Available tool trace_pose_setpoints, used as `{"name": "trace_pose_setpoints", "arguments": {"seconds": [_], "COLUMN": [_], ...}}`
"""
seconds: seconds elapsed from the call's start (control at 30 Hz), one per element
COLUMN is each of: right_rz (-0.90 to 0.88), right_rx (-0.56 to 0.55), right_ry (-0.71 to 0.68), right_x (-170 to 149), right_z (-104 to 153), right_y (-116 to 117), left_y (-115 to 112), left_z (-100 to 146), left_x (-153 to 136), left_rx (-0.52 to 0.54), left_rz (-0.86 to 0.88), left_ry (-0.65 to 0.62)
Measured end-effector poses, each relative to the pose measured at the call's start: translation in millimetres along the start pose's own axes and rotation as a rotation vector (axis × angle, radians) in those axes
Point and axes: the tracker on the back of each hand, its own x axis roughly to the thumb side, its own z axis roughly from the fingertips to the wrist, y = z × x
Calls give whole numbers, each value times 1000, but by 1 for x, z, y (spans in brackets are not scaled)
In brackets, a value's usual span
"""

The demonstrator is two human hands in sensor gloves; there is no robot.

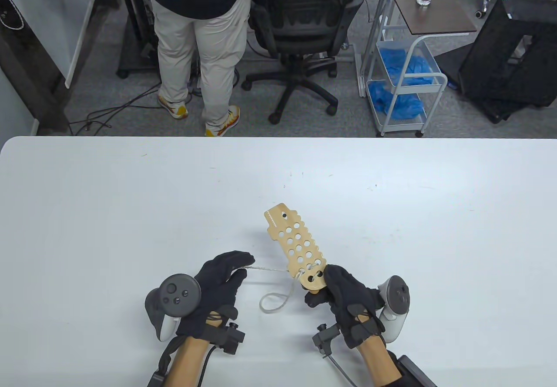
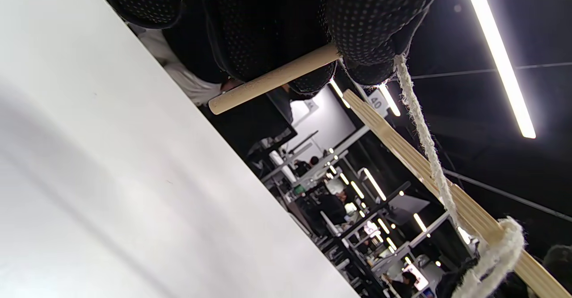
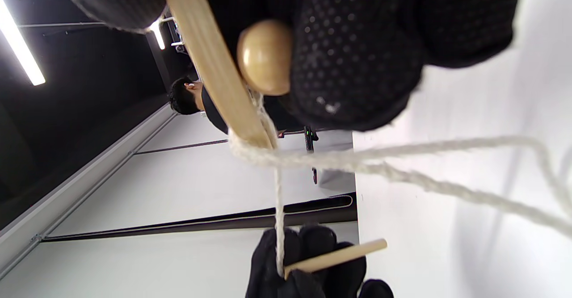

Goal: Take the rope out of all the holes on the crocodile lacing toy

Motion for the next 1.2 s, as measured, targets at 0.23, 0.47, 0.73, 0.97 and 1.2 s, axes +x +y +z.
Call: {"name": "trace_pose_setpoints", "arguments": {"seconds": [0.23, 0.47, 0.73, 0.97, 1.2], "right_rz": [-16, -54, -120, -166, -202], "right_rx": [-58, -125, -203, -258, -274], "right_ry": [9, 16, 19, 25, 19], "right_x": [1, 3, 4, 4, 5], "right_z": [-2, -3, -4, -4, -5], "right_y": [-13, -29, -46, -59, -67], "left_y": [7, 15, 22, 27, 33], "left_z": [-1, -1, -2, -1, -1], "left_x": [-7, -14, -23, -28, -33], "left_rx": [36, 68, 103, 123, 146], "left_rz": [5, 25, 50, 73, 102], "left_ry": [27, 54, 86, 107, 132]}}
